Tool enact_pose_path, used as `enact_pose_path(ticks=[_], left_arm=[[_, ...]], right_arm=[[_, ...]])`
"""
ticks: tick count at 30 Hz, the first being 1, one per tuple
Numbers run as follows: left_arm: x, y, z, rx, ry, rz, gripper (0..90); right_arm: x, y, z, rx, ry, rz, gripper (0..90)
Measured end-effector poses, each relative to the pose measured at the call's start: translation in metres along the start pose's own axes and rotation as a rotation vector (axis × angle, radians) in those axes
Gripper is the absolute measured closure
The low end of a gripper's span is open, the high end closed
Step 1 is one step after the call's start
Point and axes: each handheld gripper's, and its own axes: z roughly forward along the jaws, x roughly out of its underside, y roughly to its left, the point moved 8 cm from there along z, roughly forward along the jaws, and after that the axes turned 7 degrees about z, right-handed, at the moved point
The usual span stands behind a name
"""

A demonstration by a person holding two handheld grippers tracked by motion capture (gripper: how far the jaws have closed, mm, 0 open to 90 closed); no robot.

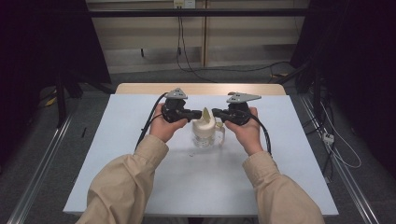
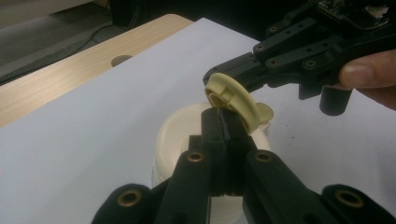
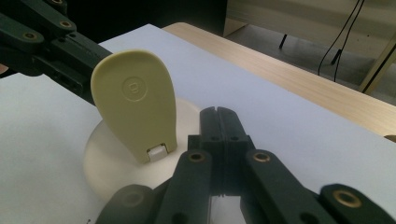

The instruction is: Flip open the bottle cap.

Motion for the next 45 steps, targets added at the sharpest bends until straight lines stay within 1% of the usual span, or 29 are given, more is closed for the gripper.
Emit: enact_pose_path(ticks=[5,7,15,18,24,45], left_arm=[[0.000,-0.002,0.001,0.010,0.004,0.004,90.0],[0.000,-0.002,0.002,0.007,0.006,0.008,90.0],[0.000,-0.001,0.002,0.019,-0.002,-0.007,90.0],[0.000,-0.003,0.003,0.022,-0.001,0.002,90.0],[-0.002,-0.004,0.006,0.026,-0.002,-0.001,90.0],[-0.003,-0.008,0.011,0.040,0.004,0.011,89.9]], right_arm=[[0.000,0.000,0.000,0.005,0.000,-0.003,90.0],[0.000,-0.001,0.000,0.003,-0.001,0.001,90.0],[0.001,-0.002,0.000,0.000,0.002,0.003,90.0],[0.001,-0.002,0.000,-0.001,0.003,0.005,90.0],[0.001,-0.003,0.001,0.001,0.005,0.009,90.0],[0.003,-0.005,0.000,0.001,0.014,0.005,90.0]])
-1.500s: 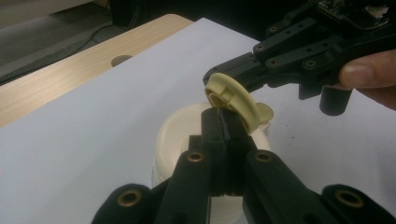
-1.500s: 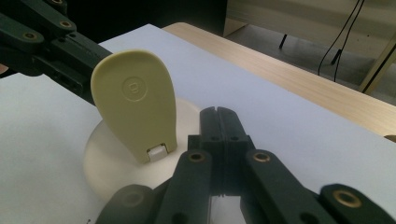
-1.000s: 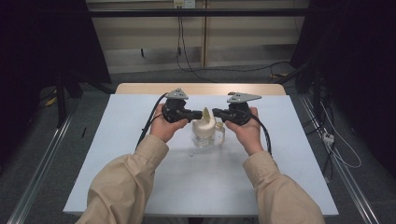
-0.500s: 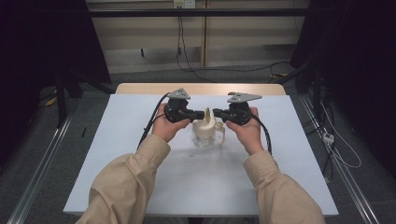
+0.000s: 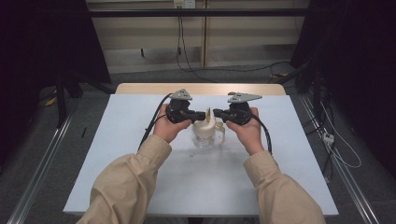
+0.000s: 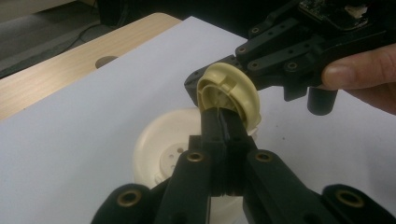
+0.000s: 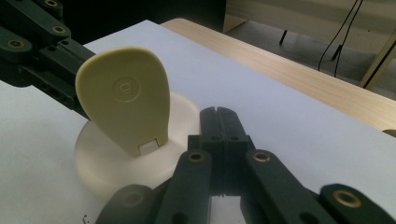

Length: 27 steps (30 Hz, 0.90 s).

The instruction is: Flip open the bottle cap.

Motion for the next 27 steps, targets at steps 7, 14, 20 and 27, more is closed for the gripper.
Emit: enact_pose_path(ticks=[7,14,20,27], left_arm=[[-0.001,-0.002,0.002,0.004,-0.001,0.003,89.9],[-0.002,-0.005,0.005,0.011,0.002,0.007,90.0],[-0.003,-0.008,0.006,0.019,-0.001,0.012,90.0],[-0.005,-0.009,0.002,0.014,-0.005,0.015,87.5]], right_arm=[[0.000,-0.001,-0.001,0.001,0.004,-0.005,90.0],[0.000,-0.005,-0.007,0.013,-0.005,0.002,90.0],[0.001,-0.011,-0.013,0.028,-0.010,0.007,90.0],[0.000,-0.016,-0.021,0.040,-0.018,0.016,90.0]])
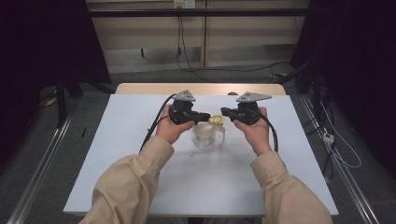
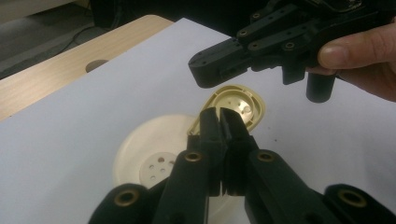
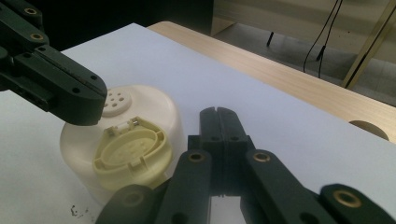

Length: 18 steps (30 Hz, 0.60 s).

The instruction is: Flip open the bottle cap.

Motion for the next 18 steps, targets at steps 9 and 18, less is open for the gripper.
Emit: enact_pose_path(ticks=[9,18], left_arm=[[-0.001,-0.001,-0.008,-0.027,0.017,-0.005,65.9],[0.002,-0.003,-0.015,-0.046,0.018,-0.025,42.3]], right_arm=[[0.000,-0.001,-0.008,0.013,-0.014,0.012,88.2],[0.001,-0.004,-0.015,0.046,-0.018,0.037,72.1]])
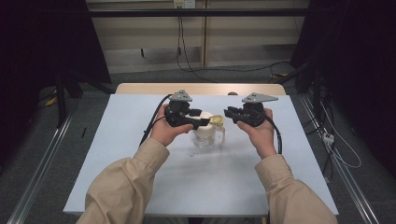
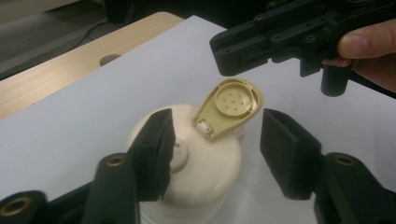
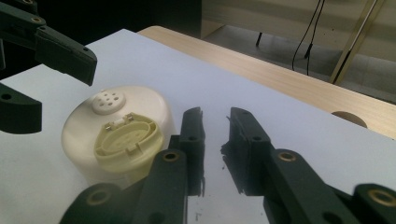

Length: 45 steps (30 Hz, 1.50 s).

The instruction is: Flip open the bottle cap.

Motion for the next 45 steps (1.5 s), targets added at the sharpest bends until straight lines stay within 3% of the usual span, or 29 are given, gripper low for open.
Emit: enact_pose_path(ticks=[8,14,20,34,45], left_arm=[[0.005,0.002,-0.007,-0.021,-0.002,-0.013,26.5],[0.010,0.003,-0.011,-0.022,0.004,-0.018,19.6],[0.016,0.002,-0.019,-0.028,0.010,-0.006,16.9],[0.037,0.001,-0.035,-0.037,0.007,-0.022,10.4],[0.063,0.003,-0.051,-0.054,0.006,-0.028,9.5]], right_arm=[[0.004,-0.002,-0.003,0.024,0.000,0.009,56.9],[0.010,-0.004,-0.005,0.021,0.006,0.030,51.8],[0.013,-0.004,-0.011,0.016,0.017,0.035,40.6],[0.021,0.006,-0.030,-0.004,0.014,0.003,27.6],[0.043,0.013,-0.040,-0.010,0.046,-0.029,19.0]])
